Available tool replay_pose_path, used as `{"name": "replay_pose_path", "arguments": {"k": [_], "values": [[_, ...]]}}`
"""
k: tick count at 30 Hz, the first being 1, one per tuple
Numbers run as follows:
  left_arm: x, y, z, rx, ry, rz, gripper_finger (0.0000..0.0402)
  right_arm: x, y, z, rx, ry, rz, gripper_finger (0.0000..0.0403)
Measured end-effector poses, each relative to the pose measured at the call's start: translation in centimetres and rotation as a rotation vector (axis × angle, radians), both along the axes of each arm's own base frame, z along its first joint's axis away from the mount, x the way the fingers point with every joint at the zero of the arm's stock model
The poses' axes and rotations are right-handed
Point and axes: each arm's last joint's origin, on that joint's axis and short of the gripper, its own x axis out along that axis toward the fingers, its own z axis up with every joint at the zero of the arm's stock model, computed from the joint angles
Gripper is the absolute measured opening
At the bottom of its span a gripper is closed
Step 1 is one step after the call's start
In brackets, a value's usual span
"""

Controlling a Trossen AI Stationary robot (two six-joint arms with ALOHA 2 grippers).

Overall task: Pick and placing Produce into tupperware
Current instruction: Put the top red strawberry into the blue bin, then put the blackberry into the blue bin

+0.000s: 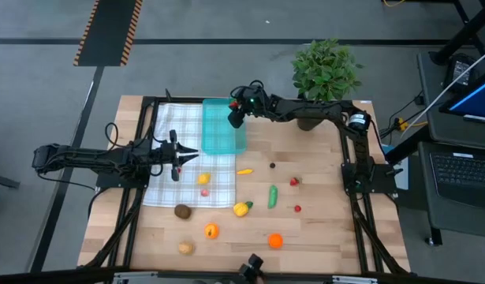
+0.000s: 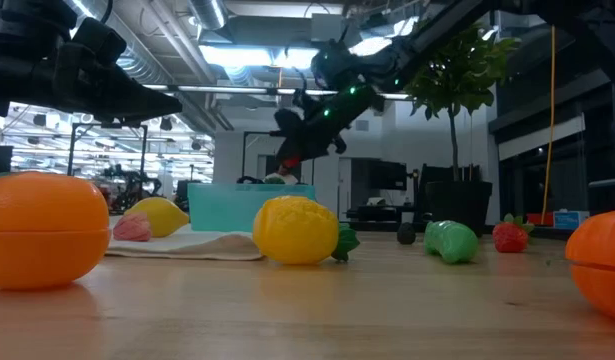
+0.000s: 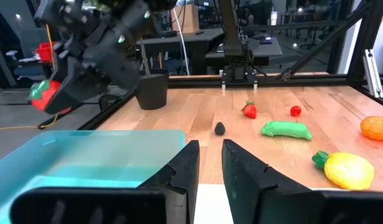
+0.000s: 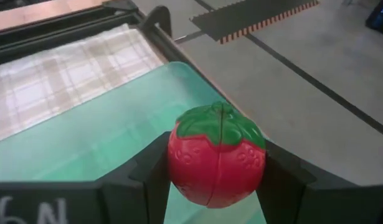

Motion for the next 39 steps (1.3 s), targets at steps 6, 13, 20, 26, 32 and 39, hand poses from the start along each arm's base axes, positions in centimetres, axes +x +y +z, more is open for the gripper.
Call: {"name": "replay_pose_path", "arguments": {"k": [6,13,20,26,32,39], "values": [[0.0,0.0,0.0,-0.002,0.000,0.000,0.0054,0.7,-0.5,-2.3,0.002,0.001,0.003,0.0185],[0.0,0.0,0.0,-0.001,0.000,0.000,0.0061,0.7,-0.7,-2.9,0.008,0.017,-0.003,0.0185],[0.0,0.0,0.0,-0.001,0.000,0.000,0.0080,0.6,-1.1,-3.6,0.016,0.029,-0.013,0.0185],[0.0,0.0,0.0,-0.002,0.000,0.000,0.0092,0.6,-1.2,-3.5,0.009,0.025,-0.014,0.0207],[0.0,0.0,0.0,-0.002,0.000,0.000,0.0102,0.6,-1.2,-3.4,-0.010,0.021,-0.005,0.0228],[0.0,0.0,0.0,-0.003,-0.001,0.000,0.0112,0.7,-1.3,-3.2,-0.043,0.019,0.010,0.0220]]}}
